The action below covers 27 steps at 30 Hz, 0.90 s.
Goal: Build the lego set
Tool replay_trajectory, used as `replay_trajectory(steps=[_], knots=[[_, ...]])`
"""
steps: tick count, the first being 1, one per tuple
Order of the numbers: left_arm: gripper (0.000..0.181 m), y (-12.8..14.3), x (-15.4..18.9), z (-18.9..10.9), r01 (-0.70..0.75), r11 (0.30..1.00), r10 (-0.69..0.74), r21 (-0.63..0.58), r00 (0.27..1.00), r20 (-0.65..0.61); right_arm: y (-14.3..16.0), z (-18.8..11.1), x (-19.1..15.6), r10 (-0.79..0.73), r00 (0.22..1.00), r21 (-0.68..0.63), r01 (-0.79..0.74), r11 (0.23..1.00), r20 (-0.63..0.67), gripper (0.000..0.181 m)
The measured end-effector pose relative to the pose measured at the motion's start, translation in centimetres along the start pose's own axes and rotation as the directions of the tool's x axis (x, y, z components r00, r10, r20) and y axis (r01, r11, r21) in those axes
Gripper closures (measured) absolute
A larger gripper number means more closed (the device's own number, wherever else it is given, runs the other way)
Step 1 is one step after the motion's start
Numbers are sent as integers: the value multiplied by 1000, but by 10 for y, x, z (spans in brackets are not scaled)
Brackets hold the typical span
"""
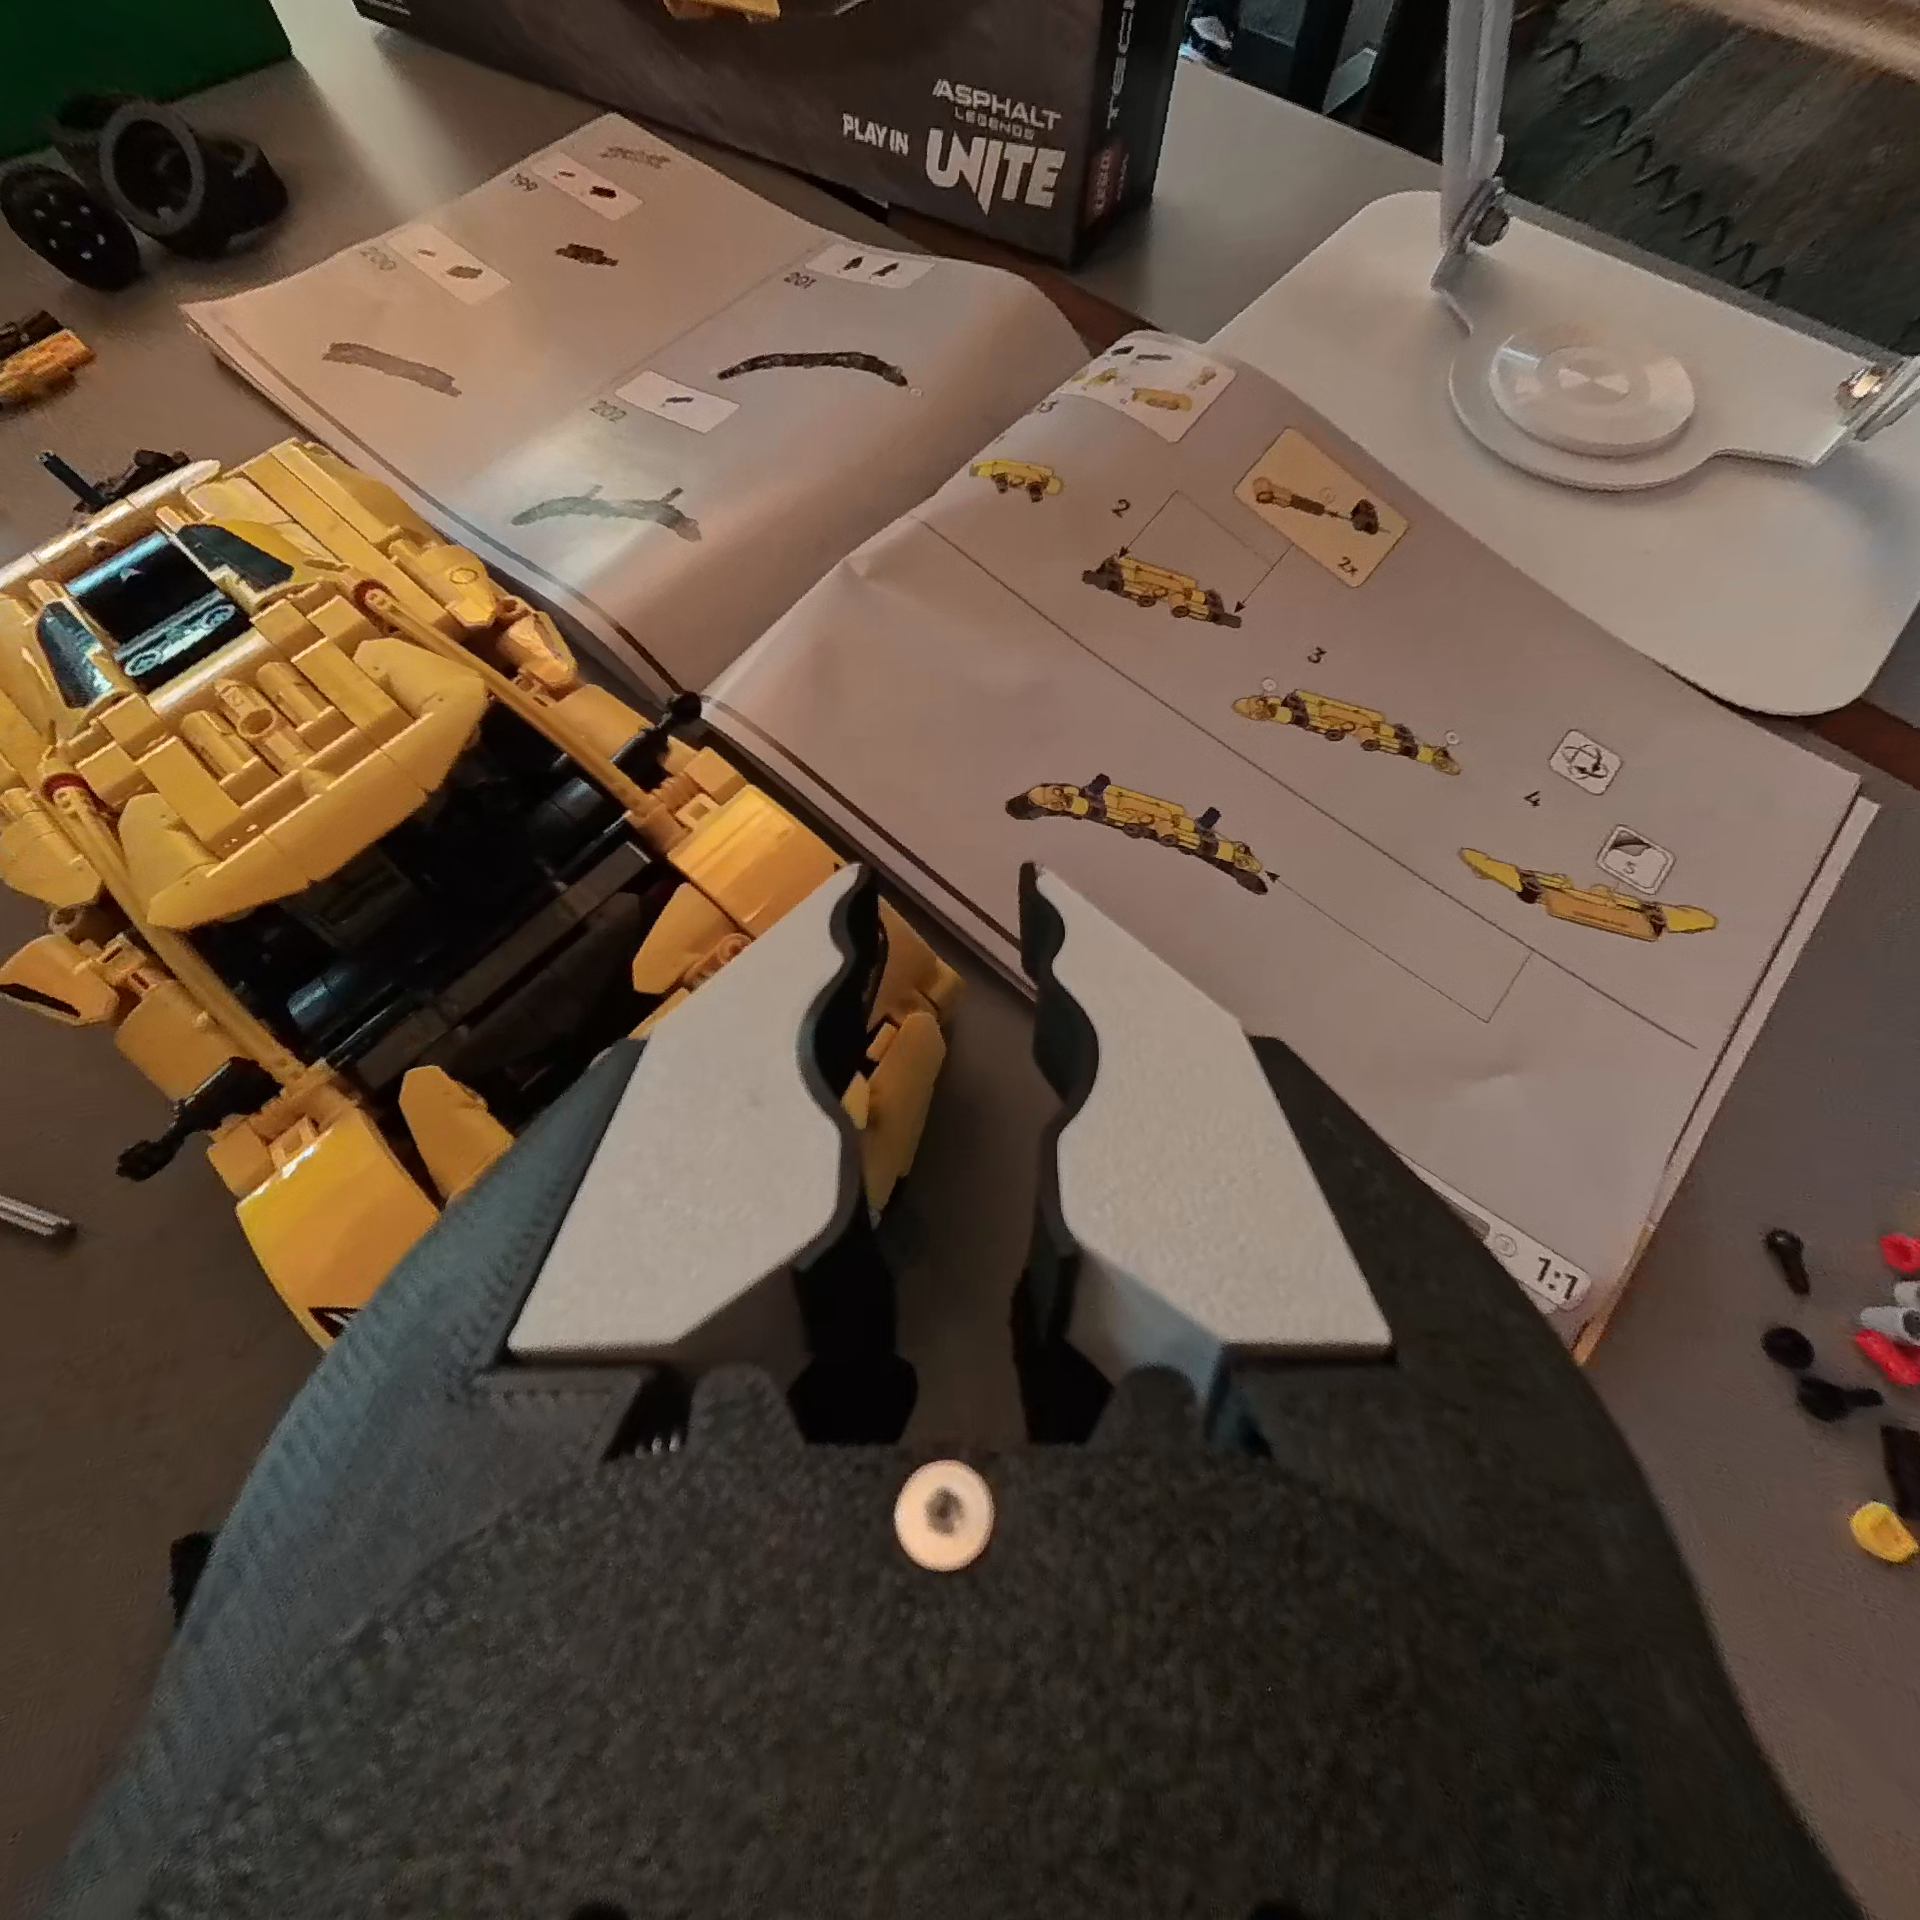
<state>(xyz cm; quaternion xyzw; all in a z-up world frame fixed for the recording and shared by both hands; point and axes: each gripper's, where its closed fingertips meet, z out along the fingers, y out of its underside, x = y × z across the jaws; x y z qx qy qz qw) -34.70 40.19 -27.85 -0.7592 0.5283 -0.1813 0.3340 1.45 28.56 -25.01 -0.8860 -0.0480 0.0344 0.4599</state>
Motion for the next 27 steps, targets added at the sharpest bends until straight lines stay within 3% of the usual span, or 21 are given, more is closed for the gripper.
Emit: replay_trajectory(steps=[5,10,16,19,23,27], knots=[[144,5,-4,24,-42,994,38,-97,998,-40,-2,-4,4,-21,999,6,21,1000,-24,154],[169,5,-3,26,-103,988,98,-112,994,-44,1,-3,4,-18,1000,-3,18,1000,-19,154],[174,-4,14,20,-139,987,134,-76,989,-65,1,-3,4,-39,999,-9,39,999,-26,154],[174,-35,67,9,-121,992,129,49,959,-252,0,-4,3,-39,999,-3,39,999,-26,154],[175,-58,180,-3,-146,975,216,168,799,-561,-1,-5,2,-39,999,1,39,999,-22,155],[174,-46,241,13,-261,955,291,140,738,-609,-1,-5,2,-36,999,2,36,999,-16,154]])
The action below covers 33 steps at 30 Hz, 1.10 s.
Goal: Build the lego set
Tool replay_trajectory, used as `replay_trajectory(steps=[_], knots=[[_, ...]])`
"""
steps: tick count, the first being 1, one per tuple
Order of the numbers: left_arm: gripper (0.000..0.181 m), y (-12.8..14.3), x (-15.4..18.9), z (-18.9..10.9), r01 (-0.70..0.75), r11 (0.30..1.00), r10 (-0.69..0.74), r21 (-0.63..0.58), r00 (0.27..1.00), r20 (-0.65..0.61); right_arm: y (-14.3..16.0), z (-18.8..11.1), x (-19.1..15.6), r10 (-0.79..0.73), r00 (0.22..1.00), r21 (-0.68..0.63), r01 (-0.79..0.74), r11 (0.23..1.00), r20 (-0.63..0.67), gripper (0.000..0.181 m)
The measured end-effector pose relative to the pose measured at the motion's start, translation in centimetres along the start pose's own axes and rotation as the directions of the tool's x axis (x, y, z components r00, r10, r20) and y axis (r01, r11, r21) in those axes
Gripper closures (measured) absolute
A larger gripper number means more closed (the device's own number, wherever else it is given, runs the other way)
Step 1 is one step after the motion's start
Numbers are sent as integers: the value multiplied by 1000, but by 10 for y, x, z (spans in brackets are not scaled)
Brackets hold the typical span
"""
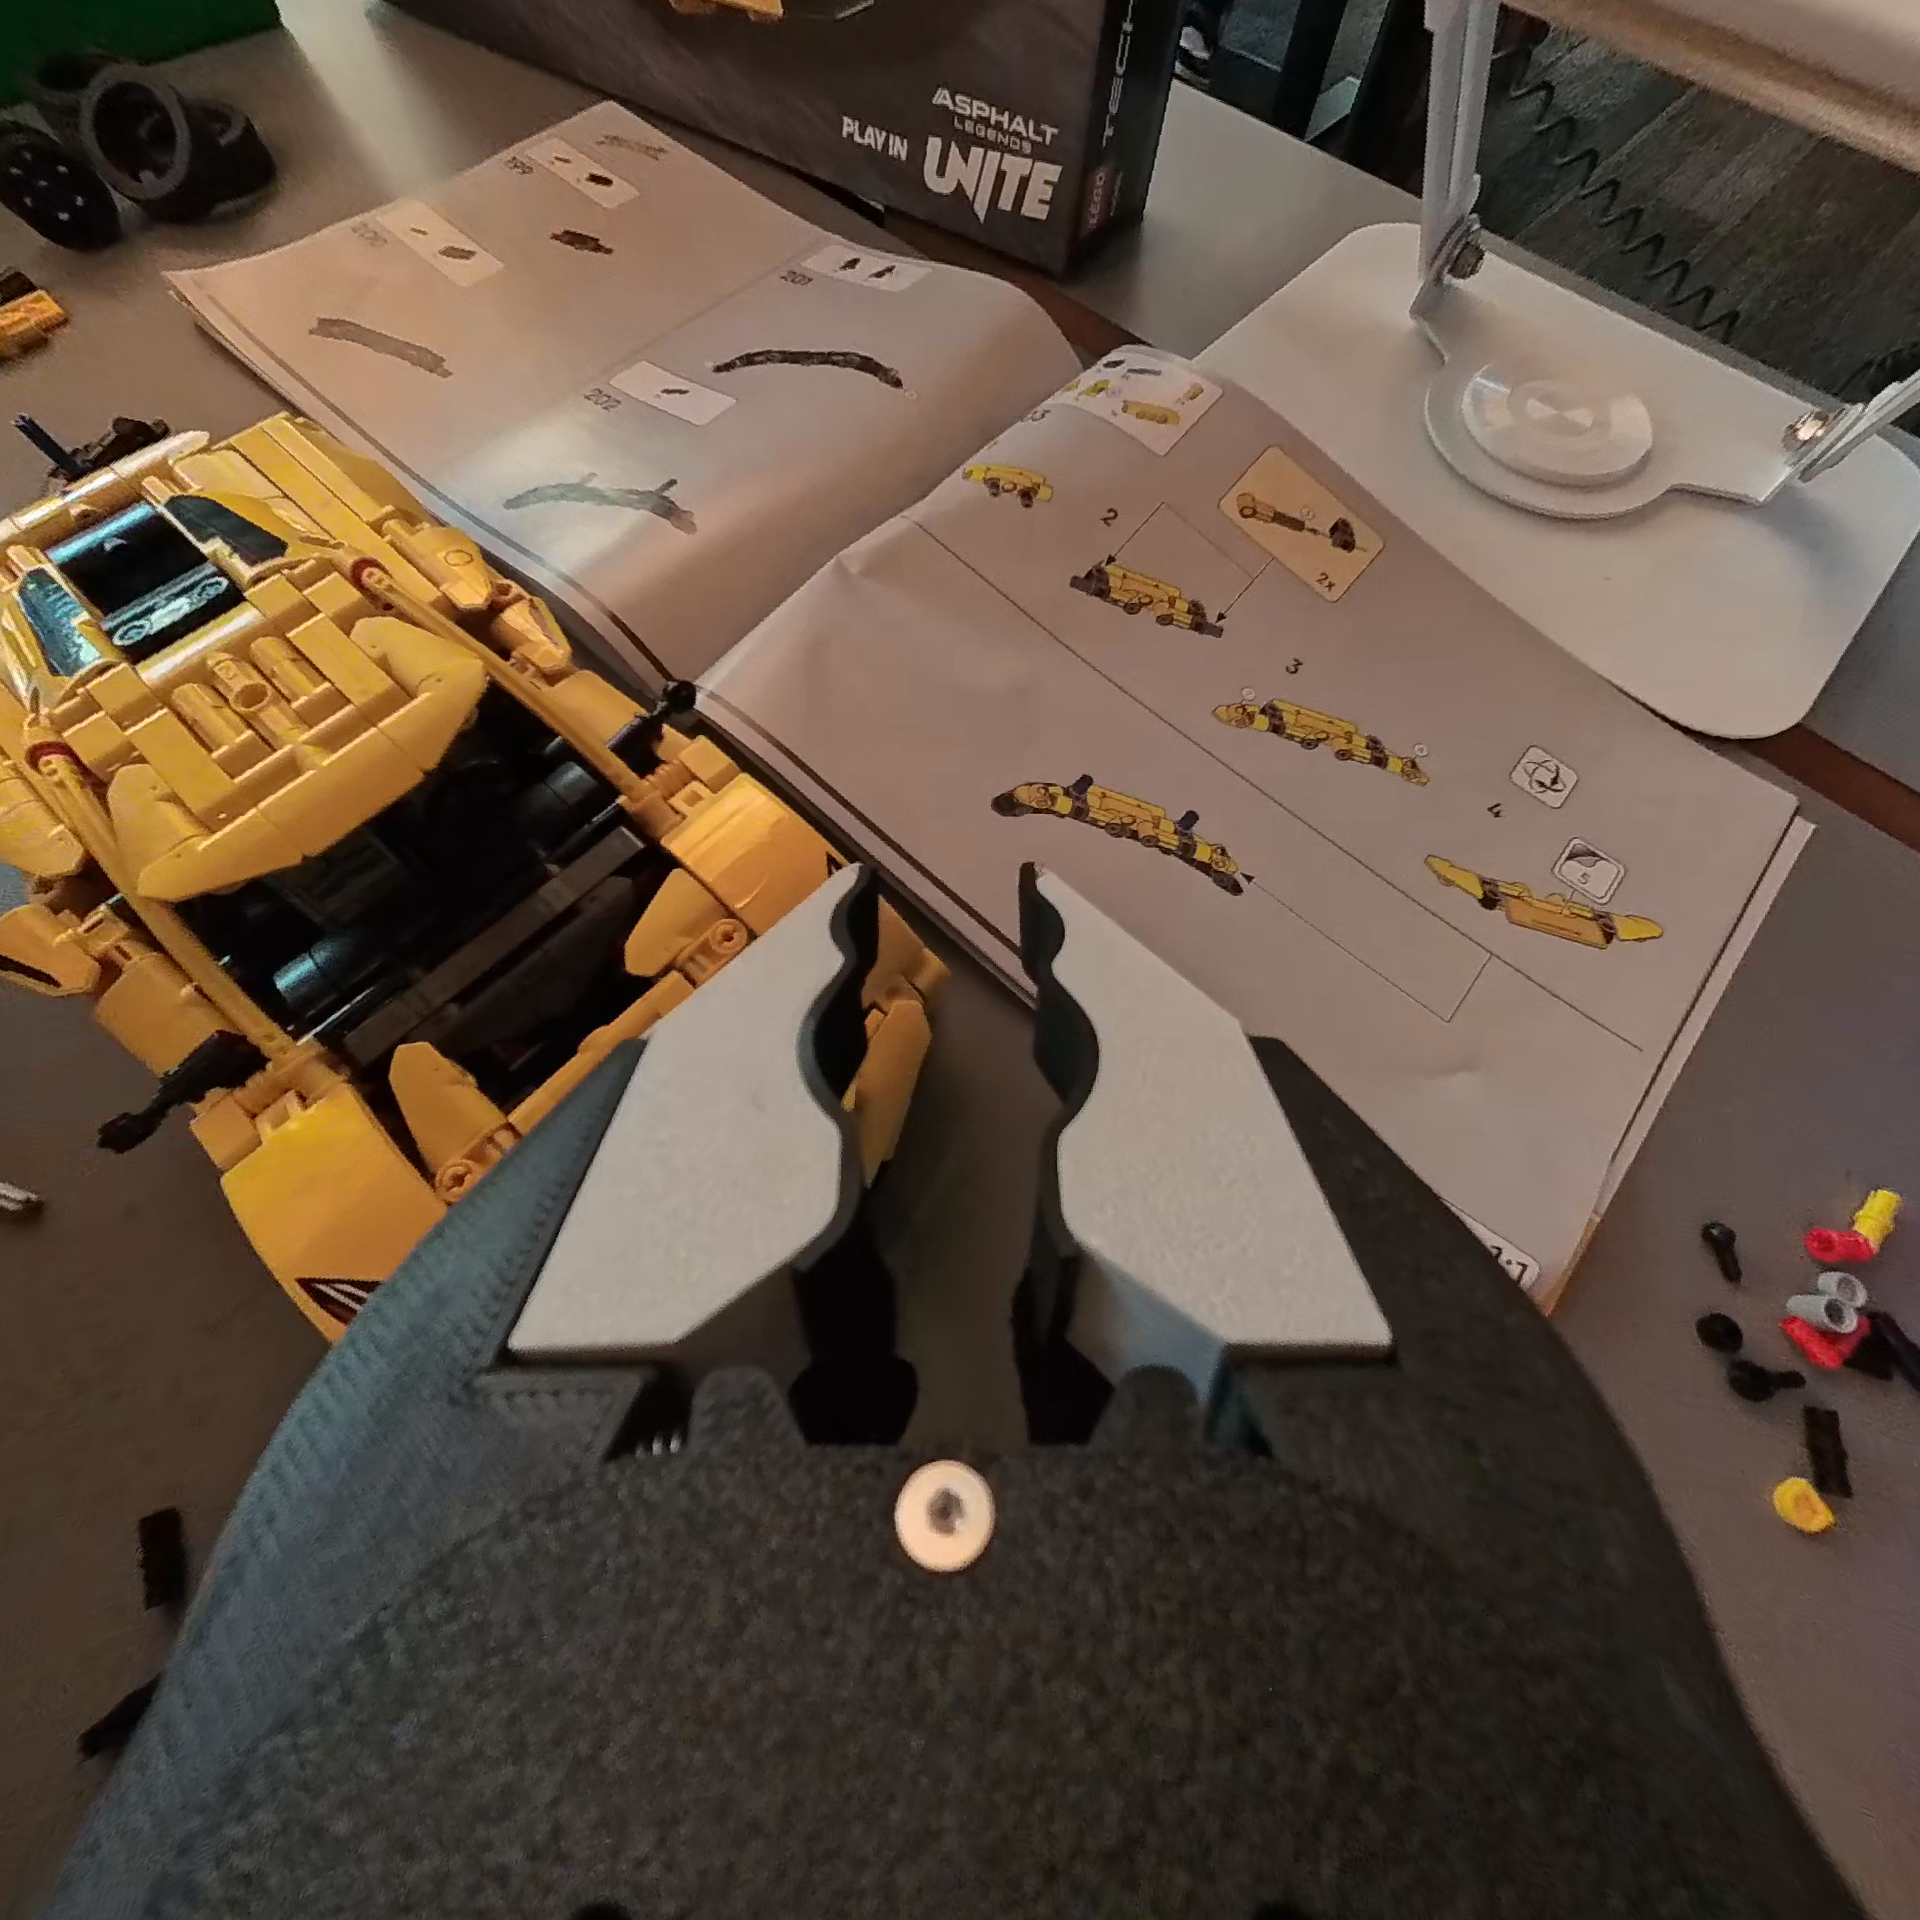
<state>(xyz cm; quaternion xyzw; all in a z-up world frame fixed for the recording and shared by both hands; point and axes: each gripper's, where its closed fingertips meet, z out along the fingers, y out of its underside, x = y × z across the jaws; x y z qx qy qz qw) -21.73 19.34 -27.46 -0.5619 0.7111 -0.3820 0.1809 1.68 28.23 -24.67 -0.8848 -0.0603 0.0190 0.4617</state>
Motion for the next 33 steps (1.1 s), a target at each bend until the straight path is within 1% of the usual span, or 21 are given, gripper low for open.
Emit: replay_trajectory(steps=[2,4,6,9,10,11,13,14,15,17,19,22,23,25,28,30,33], knots=[[174,7,5,13,-42,997,43,-58,999,24,-1,-1,0,0,1000,3,0,1000,1,155],[174,13,6,19,-87,990,92,-109,995,45,-2,-2,0,1,1000,8,-1,1000,2,155],[174,14,3,21,-101,987,110,-122,992,69,-3,-2,-1,4,1000,16,-4,1000,5,155],[173,15,4,20,-71,991,78,-110,995,62,-4,-2,-1,1,1000,15,-1,1000,6,155],[167,15,3,17,-42,994,49,-98,997,66,-4,-3,-1,-3,1000,14,3,1000,2,155],[156,13,1,11,-5,998,10,-67,998,68,-4,-3,-1,-6,1000,13,6,1000,-1,155],[152,6,-7,-14,86,995,-90,55,993,79,-4,-3,0,-7,1000,16,7,1000,-3,155],[152,5,-17,-31,131,984,-144,122,983,110,-4,-3,0,-5,1000,15,5,1000,-1,155],[152,9,-32,-52,166,971,-195,173,967,165,-3,-2,0,-3,1000,13,3,1000,1,154],[153,35,-68,-95,207,956,-270,208,898,348,-1,-1,0,-1,1000,8,1,1000,3,154],[152,70,-96,-139,237,950,-309,201,793,526,0,1,-1,-2,1000,0,2,1000,4,154],[152,120,-118,-191,346,922,-367,175,633,682,3,4,-2,-5,1000,-12,5,1000,6,154],[152,136,-124,-206,387,906,-383,170,581,718,4,5,-2,-6,1000,-14,6,1000,7,155],[152,158,-135,-231,441,877,-413,189,494,765,5,6,-3,-8,1000,-17,8,1000,8,155],[152,184,-150,-255,495,841,-440,217,394,807,6,6,-4,-10,1000,-24,10,1000,10,155],[152,199,-157,-264,528,823,-440,210,357,824,5,6,-3,-17,1000,-22,17,1000,3,155],[152,212,-168,-279,545,809,-434,219,302,849,6,6,-2,-18,1000,-24,18,1000,1,155]])
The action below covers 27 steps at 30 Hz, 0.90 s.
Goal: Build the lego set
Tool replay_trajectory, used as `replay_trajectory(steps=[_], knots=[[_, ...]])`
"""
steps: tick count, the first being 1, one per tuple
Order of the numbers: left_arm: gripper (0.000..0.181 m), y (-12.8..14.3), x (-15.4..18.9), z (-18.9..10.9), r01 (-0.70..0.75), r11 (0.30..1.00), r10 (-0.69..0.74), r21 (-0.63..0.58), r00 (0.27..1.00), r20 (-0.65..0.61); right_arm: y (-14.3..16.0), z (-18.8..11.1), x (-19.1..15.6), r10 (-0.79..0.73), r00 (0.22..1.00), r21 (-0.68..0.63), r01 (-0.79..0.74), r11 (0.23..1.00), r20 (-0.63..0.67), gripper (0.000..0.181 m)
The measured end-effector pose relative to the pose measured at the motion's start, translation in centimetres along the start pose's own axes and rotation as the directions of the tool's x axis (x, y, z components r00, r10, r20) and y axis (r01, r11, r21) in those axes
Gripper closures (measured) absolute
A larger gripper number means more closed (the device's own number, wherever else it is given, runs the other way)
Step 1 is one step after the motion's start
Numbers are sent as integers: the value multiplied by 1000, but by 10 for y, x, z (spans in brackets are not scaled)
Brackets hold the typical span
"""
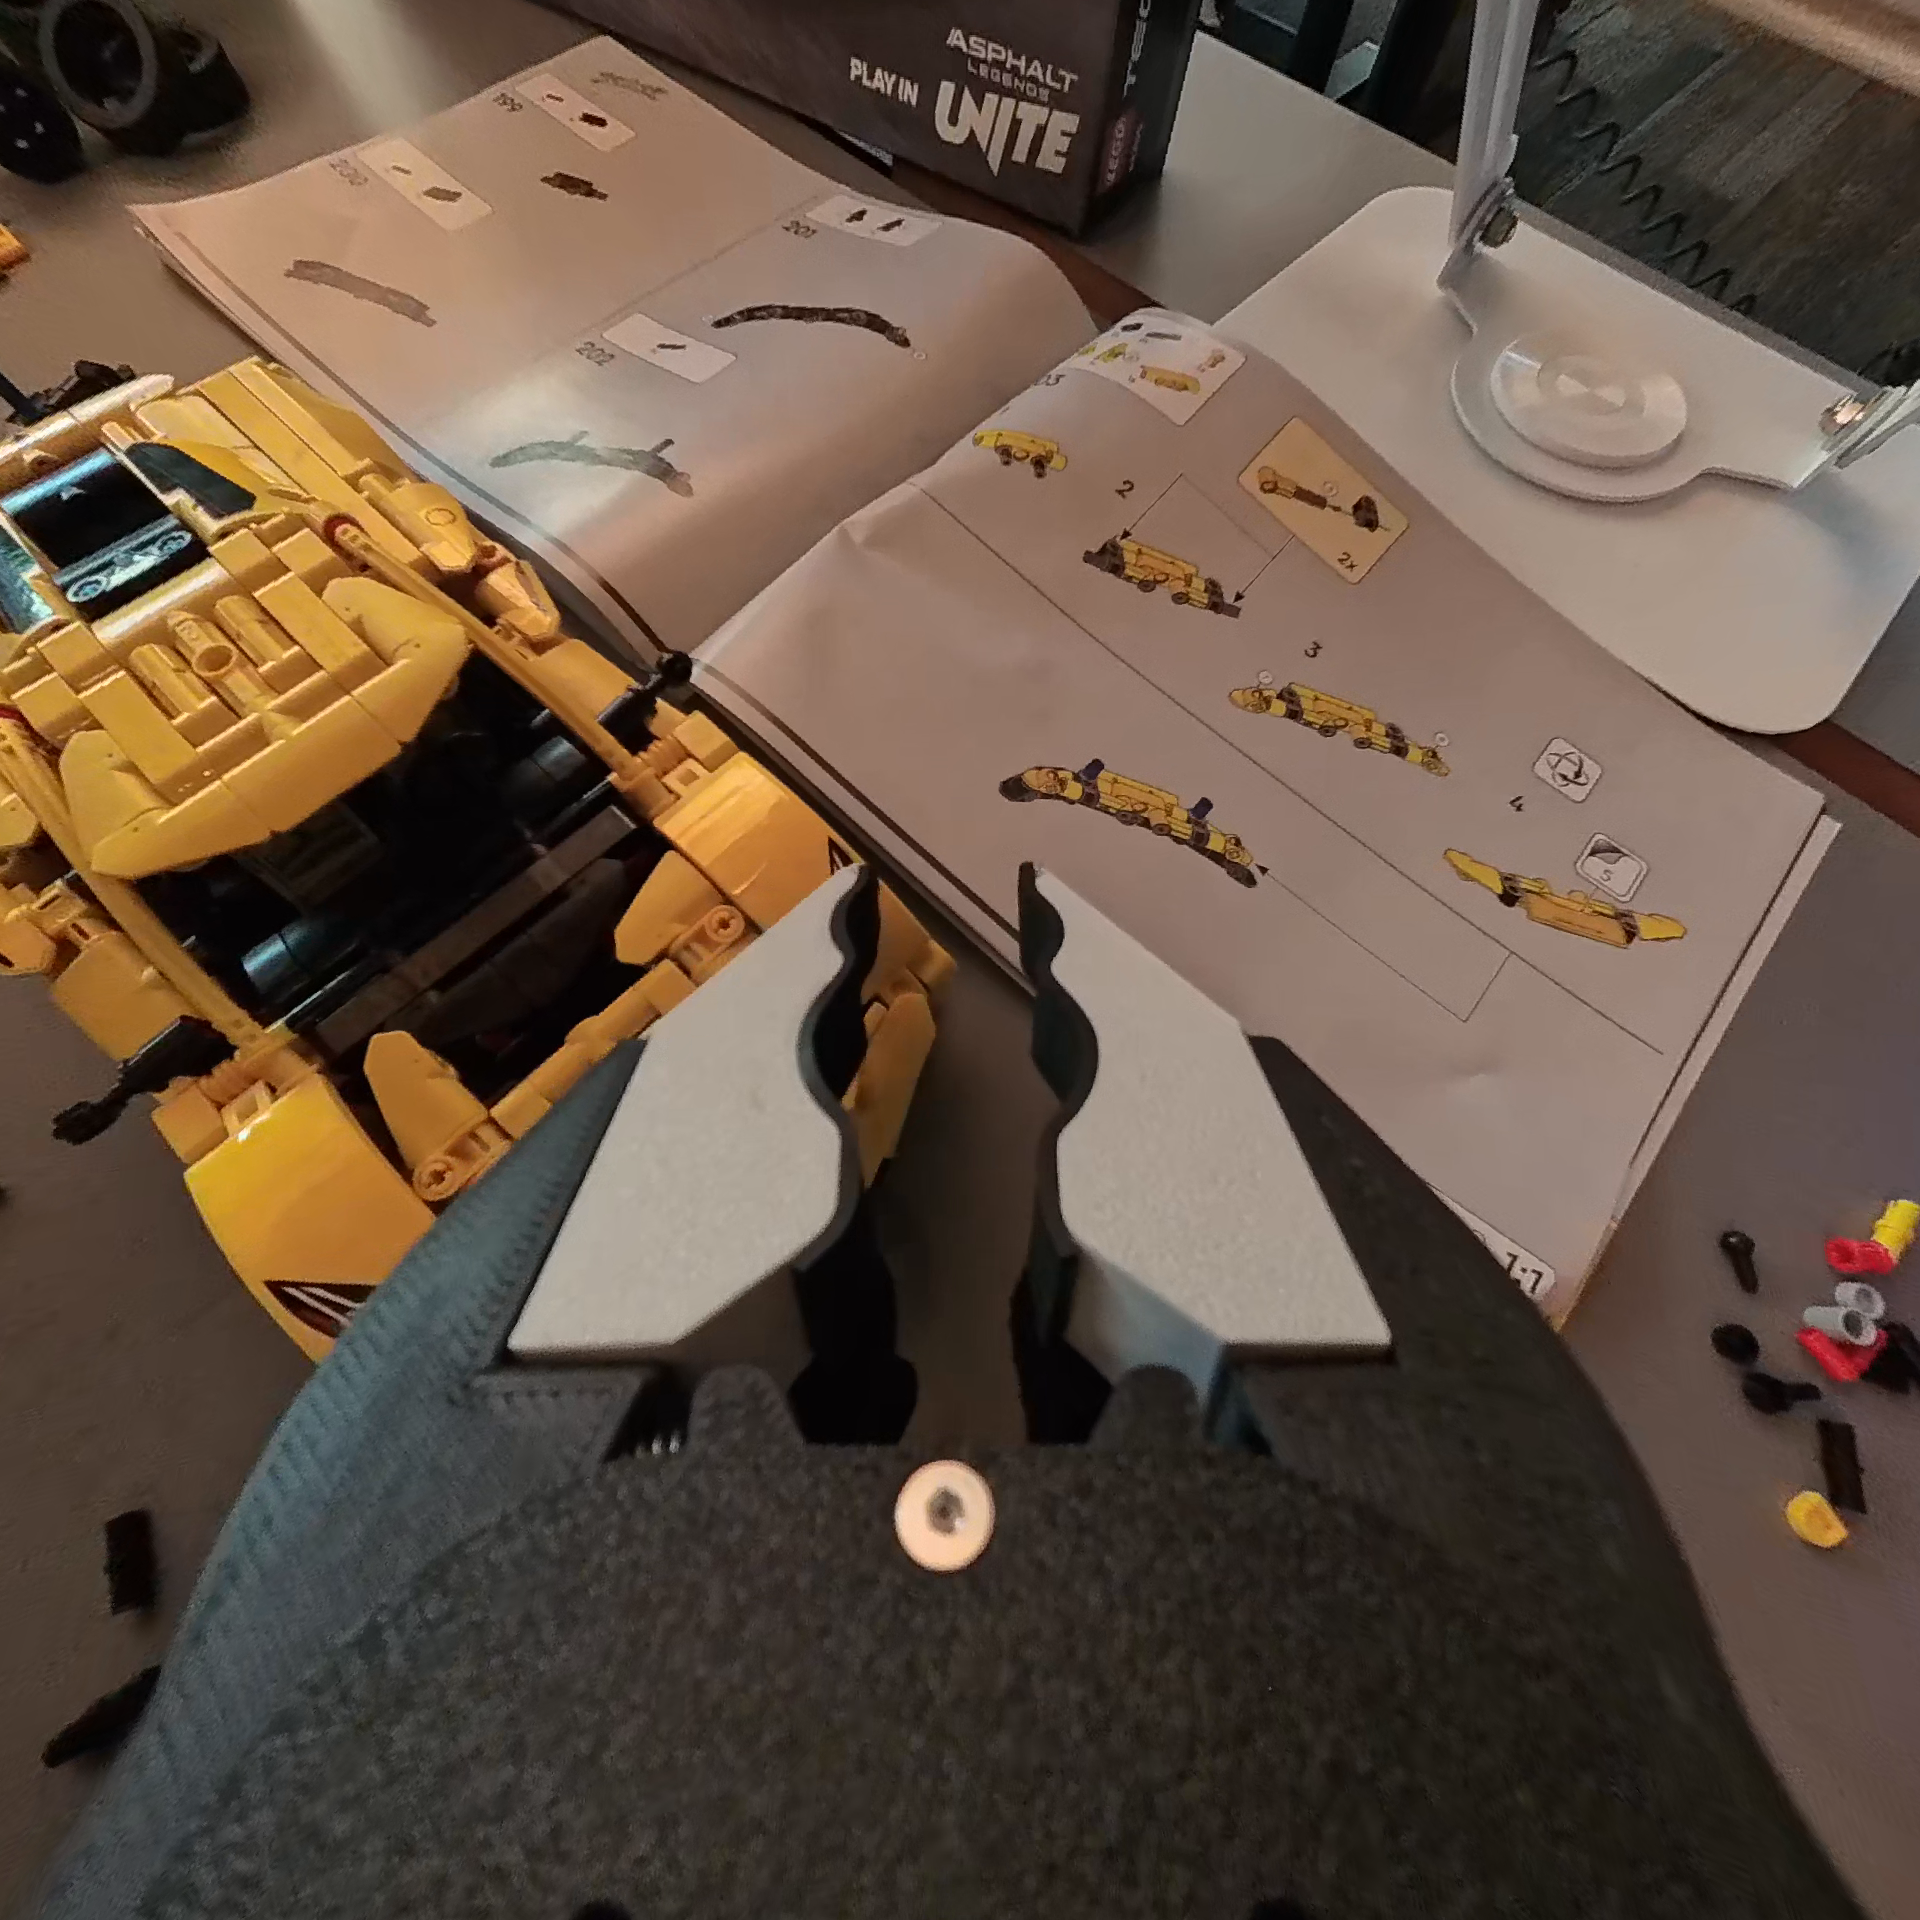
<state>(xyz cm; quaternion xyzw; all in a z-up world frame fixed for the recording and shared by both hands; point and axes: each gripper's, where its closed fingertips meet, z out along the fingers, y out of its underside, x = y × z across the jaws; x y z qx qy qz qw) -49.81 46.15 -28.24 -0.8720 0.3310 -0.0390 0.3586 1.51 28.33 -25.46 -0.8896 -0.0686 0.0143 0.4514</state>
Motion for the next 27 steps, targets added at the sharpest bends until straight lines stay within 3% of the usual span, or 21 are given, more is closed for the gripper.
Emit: replay_trajectory(steps=[12,18,23,27], knots=[[151,8,-16,21,181,981,-185,-68,981,-54,5,2,-1,-18,1000,-23,18,1000,2,154],[165,5,-9,18,121,991,-123,-66,992,-40,4,2,0,-34,999,-22,33,999,-8,155],[166,-17,-1,1,35,999,-35,12,999,14,2,0,3,-36,999,-14,36,999,-23,155],[166,-55,37,-20,-19,990,33,137,994,-103,-2,-4,7,-38,998,5,38,999,-46,155]])
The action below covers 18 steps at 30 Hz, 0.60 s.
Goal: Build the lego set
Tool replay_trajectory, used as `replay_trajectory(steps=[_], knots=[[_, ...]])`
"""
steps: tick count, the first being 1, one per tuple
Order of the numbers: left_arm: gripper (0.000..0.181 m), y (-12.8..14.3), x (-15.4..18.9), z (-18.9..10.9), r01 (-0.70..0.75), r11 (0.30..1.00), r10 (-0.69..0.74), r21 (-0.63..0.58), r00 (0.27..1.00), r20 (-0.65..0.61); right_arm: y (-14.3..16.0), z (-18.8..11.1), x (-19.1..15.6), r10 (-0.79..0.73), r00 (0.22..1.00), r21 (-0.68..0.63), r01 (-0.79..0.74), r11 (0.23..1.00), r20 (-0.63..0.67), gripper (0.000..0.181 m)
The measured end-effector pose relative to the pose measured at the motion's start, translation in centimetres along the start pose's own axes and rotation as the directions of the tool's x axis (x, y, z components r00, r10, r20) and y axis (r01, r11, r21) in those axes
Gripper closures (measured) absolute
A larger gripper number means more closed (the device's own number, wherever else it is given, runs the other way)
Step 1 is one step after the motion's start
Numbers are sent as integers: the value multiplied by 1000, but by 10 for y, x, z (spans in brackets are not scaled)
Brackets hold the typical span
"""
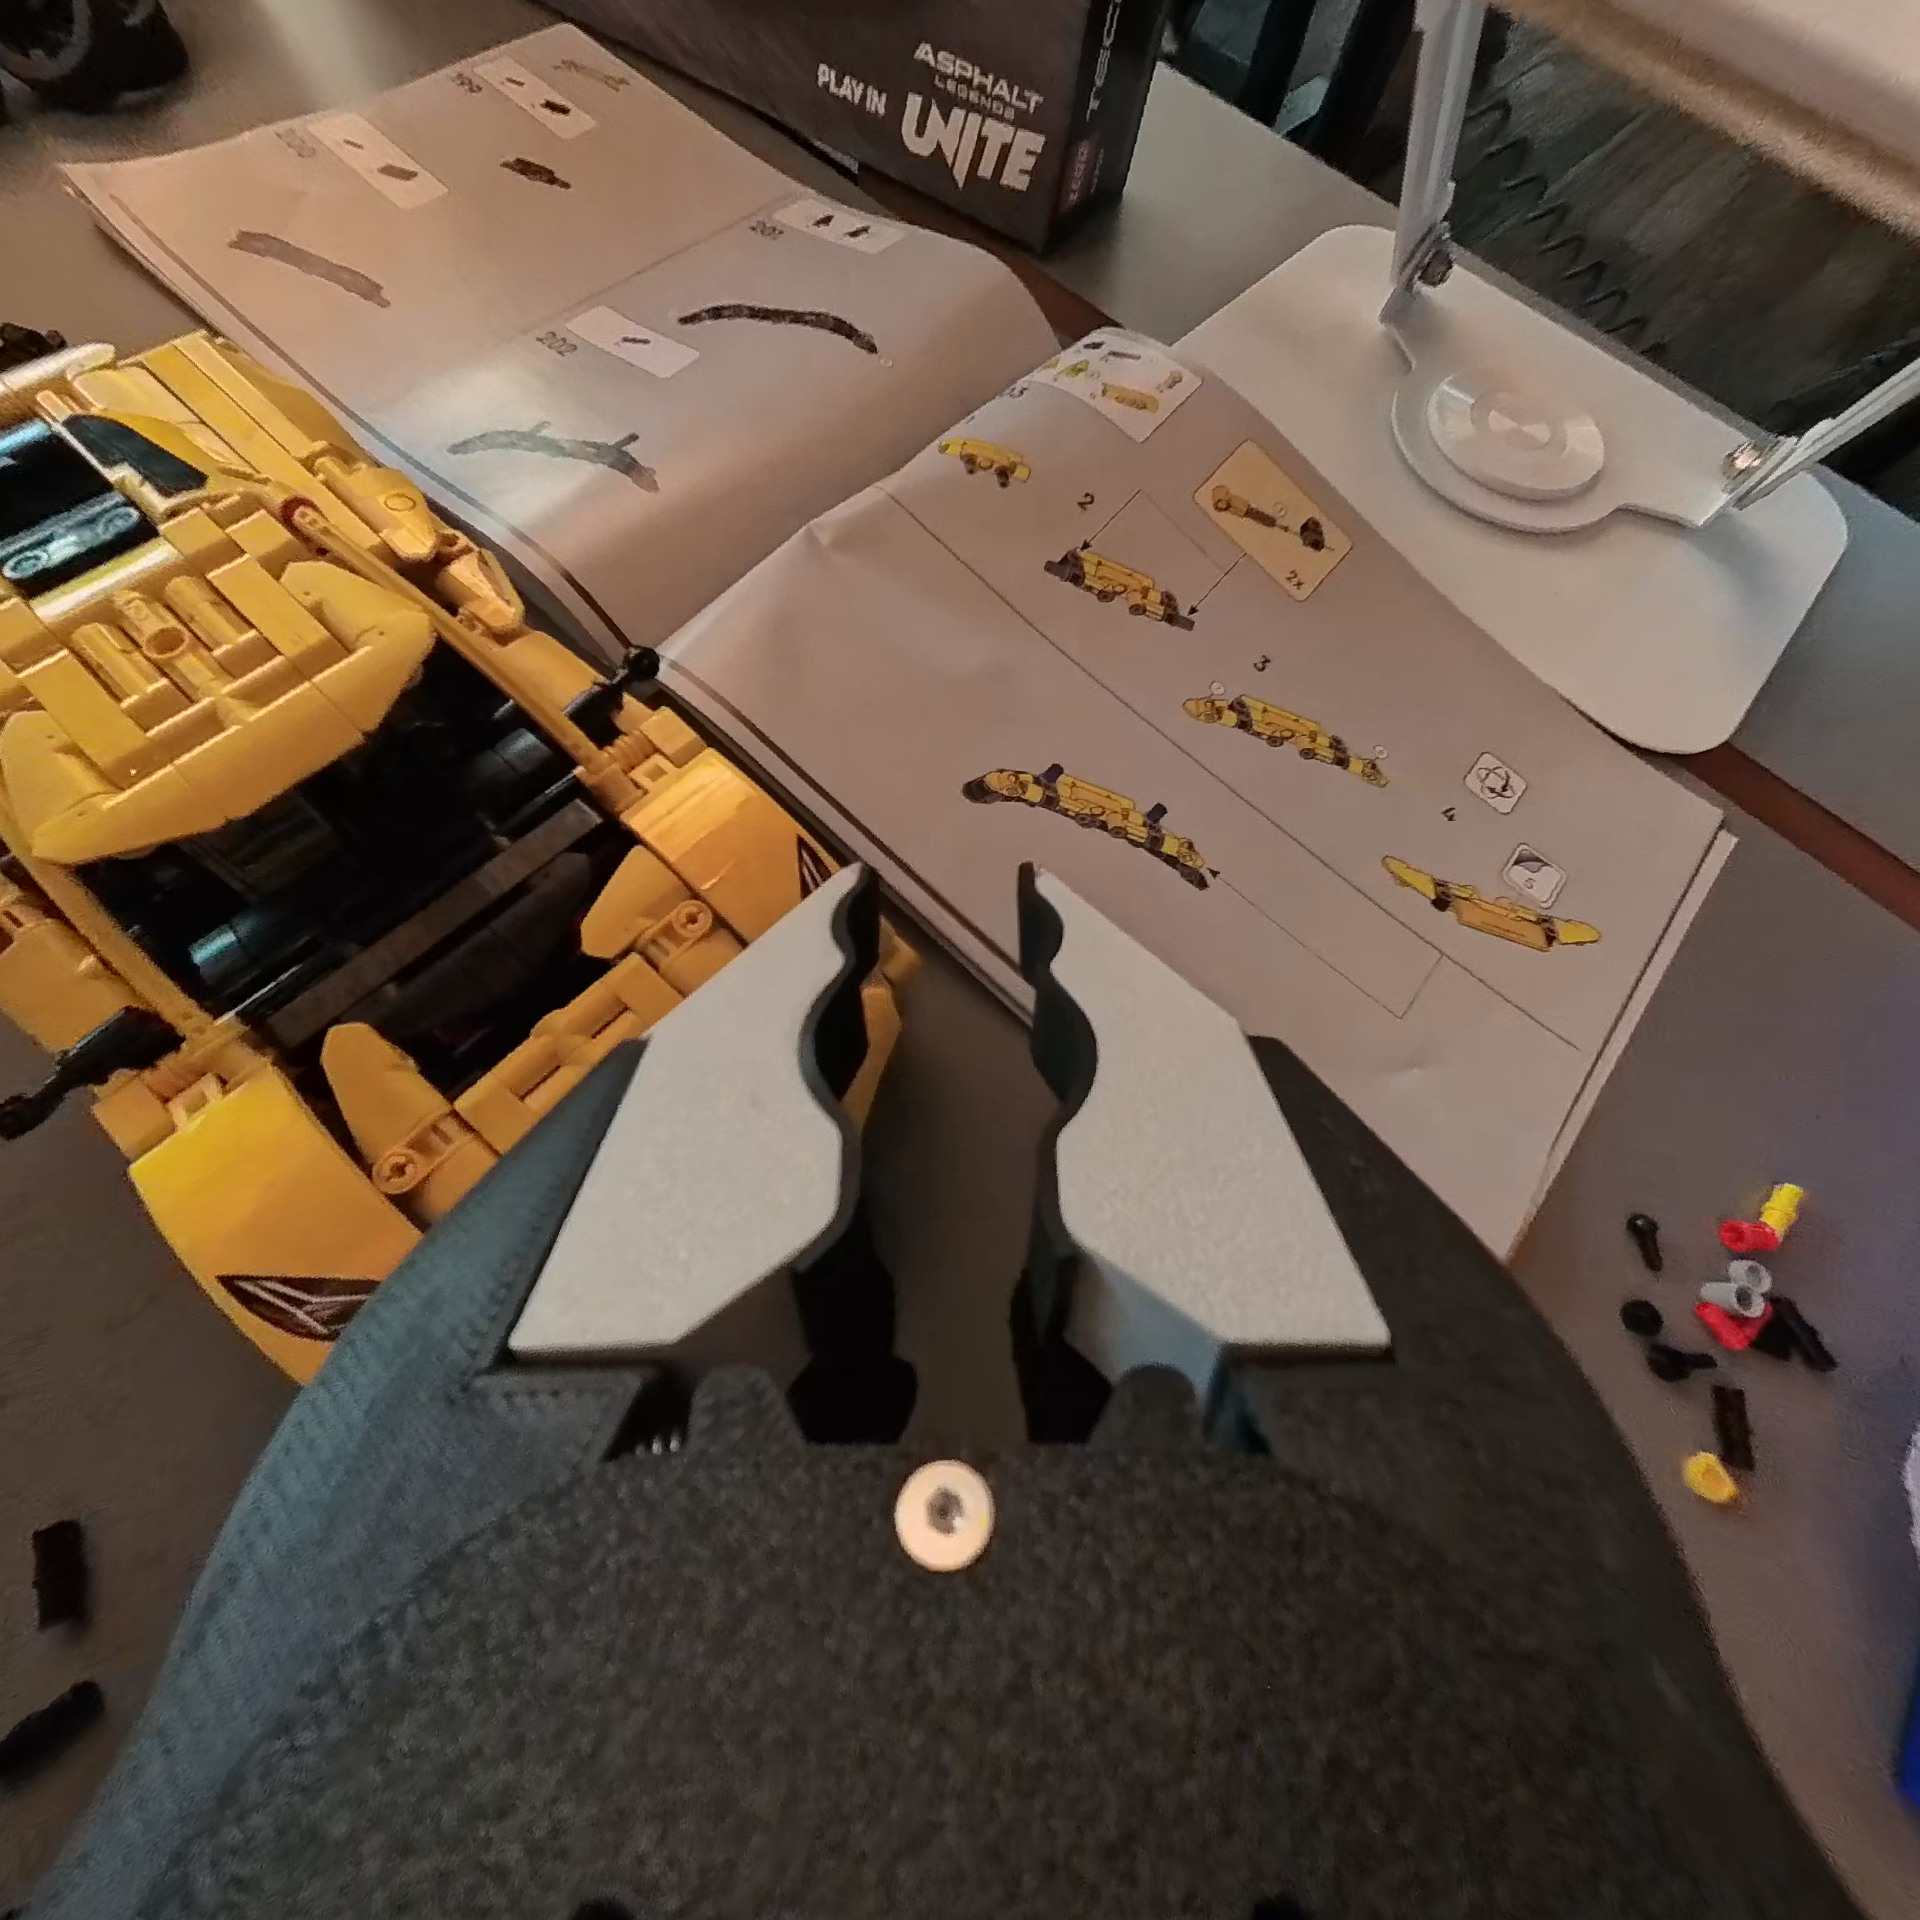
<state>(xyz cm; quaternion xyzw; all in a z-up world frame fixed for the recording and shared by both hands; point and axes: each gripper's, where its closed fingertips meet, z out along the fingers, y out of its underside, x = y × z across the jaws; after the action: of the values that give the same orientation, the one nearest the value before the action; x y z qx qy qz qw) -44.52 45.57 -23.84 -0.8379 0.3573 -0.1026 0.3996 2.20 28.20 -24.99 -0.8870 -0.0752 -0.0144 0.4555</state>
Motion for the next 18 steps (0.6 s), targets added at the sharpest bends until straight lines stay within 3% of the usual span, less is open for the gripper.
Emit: replay_trajectory(steps=[4,7,10,15,18], knots=[[166,-38,104,-13,-78,987,121,141,936,-330,-10,-6,6,42,999,61,-42,997,-12,156],[166,-34,205,-23,-104,978,194,179,766,-613,-11,-6,4,74,997,74,-74,994,14,157],[166,-9,282,-28,-142,979,202,146,583,-787,-9,-6,4,66,998,67,-66,996,11,157],[166,30,334,-36,-336,933,267,131,397,-878,-8,-6,5,49,999,59,-49,997,1,157],[166,41,337,-30,-433,887,347,159,399,-849,-9,-7,4,45,999,62,-46,997,2,157]])
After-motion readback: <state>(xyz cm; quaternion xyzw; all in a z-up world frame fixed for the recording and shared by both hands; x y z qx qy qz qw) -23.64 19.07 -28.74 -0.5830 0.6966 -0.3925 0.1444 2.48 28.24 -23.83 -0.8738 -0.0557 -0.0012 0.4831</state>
